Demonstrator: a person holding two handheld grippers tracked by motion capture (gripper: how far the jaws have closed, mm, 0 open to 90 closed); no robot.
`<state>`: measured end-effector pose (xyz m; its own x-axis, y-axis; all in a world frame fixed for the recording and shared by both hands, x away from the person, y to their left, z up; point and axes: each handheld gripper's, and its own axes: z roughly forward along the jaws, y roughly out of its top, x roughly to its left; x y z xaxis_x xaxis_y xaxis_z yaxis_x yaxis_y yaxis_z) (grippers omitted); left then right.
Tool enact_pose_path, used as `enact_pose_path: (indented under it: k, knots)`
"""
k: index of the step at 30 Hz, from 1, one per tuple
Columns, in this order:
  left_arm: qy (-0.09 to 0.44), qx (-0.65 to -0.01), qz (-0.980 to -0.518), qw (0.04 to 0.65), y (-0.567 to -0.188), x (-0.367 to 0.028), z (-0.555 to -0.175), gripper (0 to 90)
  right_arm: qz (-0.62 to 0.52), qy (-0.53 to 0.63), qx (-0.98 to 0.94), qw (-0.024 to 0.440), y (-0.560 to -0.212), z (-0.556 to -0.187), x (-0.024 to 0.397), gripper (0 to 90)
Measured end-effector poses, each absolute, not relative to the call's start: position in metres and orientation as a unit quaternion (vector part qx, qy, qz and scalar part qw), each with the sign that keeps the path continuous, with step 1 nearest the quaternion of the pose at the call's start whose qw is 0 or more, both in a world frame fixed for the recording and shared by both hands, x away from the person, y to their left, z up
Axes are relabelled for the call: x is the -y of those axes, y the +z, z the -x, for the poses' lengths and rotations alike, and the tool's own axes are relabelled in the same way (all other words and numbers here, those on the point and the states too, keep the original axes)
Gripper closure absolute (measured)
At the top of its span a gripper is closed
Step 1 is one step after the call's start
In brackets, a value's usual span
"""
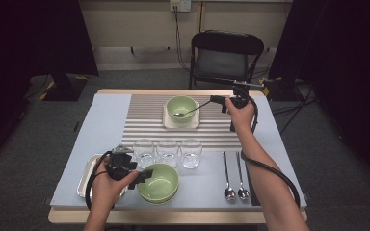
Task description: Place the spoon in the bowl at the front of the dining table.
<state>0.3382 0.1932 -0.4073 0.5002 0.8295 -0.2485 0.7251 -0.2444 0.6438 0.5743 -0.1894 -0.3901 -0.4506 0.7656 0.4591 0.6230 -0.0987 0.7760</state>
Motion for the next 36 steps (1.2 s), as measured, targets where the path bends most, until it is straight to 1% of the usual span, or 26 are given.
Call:
enact_pose_path:
  k: [6,9,24,32,36]
  knots:
    - [0.072,-0.495,-0.784,0.367,-0.407,-0.192,-0.338,27.6,-0.513,0.52,-0.678,0.078,-0.393,-0.572,0.193,59.0]
    - [0.071,-0.494,-0.785,0.367,-0.407,-0.192,-0.338,27.6,-0.507,0.512,-0.687,0.088,-0.394,-0.57,0.193,57.5]
    - [0.07,-0.492,-0.786,0.368,-0.407,-0.191,-0.338,27.6,-0.513,0.509,-0.685,0.096,-0.405,-0.577,0.189,56.6]
    - [0.072,-0.496,-0.783,0.369,-0.407,-0.193,-0.338,27.6,-0.512,0.503,-0.688,0.104,-0.406,-0.584,0.187,56.4]
    - [0.071,-0.496,-0.783,0.367,-0.407,-0.194,-0.338,27.6,-0.508,0.505,-0.69,0.105,-0.404,-0.582,0.187,54.9]
